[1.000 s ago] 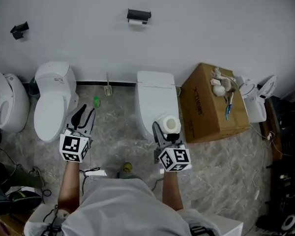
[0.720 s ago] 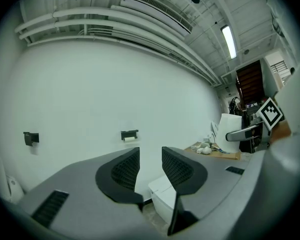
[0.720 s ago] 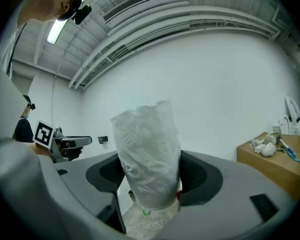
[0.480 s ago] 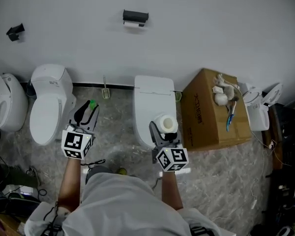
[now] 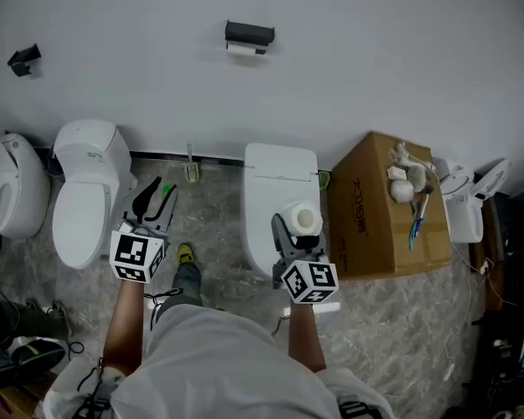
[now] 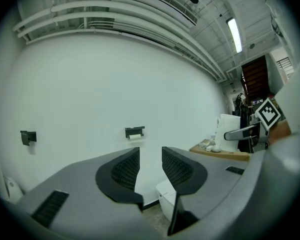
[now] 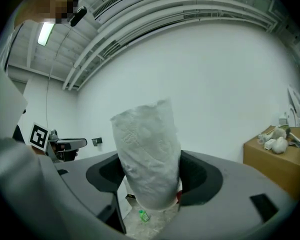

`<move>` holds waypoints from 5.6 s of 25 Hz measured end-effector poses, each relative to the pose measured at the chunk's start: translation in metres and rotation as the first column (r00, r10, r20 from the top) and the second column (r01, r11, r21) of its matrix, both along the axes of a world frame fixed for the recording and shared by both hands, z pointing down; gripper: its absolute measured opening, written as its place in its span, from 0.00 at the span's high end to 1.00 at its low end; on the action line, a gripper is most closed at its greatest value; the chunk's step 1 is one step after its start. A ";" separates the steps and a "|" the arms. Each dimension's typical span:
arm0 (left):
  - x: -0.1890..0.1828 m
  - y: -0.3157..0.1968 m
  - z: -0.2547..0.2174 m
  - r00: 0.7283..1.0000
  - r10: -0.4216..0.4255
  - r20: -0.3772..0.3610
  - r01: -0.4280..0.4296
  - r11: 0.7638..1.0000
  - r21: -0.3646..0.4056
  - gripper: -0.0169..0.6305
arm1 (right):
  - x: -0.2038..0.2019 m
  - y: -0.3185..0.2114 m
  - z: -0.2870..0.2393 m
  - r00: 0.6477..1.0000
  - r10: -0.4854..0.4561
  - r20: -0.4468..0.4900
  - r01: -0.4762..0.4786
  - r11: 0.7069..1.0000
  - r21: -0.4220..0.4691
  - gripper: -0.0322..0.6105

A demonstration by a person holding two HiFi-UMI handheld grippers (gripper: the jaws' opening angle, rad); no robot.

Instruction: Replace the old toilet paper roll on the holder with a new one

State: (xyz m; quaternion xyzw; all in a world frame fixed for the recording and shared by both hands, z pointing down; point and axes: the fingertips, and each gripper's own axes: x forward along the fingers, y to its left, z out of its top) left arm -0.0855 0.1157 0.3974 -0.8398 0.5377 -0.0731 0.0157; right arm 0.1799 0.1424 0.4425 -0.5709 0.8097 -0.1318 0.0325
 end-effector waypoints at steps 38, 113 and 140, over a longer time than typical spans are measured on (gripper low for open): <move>-0.074 -0.340 0.008 0.982 0.185 -0.049 -0.188 0.980 -0.063 0.74 | -0.082 -0.311 -0.010 0.976 0.206 -0.066 -0.208 0.978 -0.029 0.45; 0.163 -0.617 0.081 0.379 0.063 0.923 -0.278 0.959 0.048 0.65 | 0.096 -0.584 0.035 0.982 0.162 0.093 -0.154 0.984 -0.094 0.45; 0.294 -0.566 0.057 0.539 0.314 0.782 -0.587 0.806 0.081 0.66 | 0.170 -0.549 0.031 0.924 0.344 0.168 -0.329 0.938 -0.108 0.45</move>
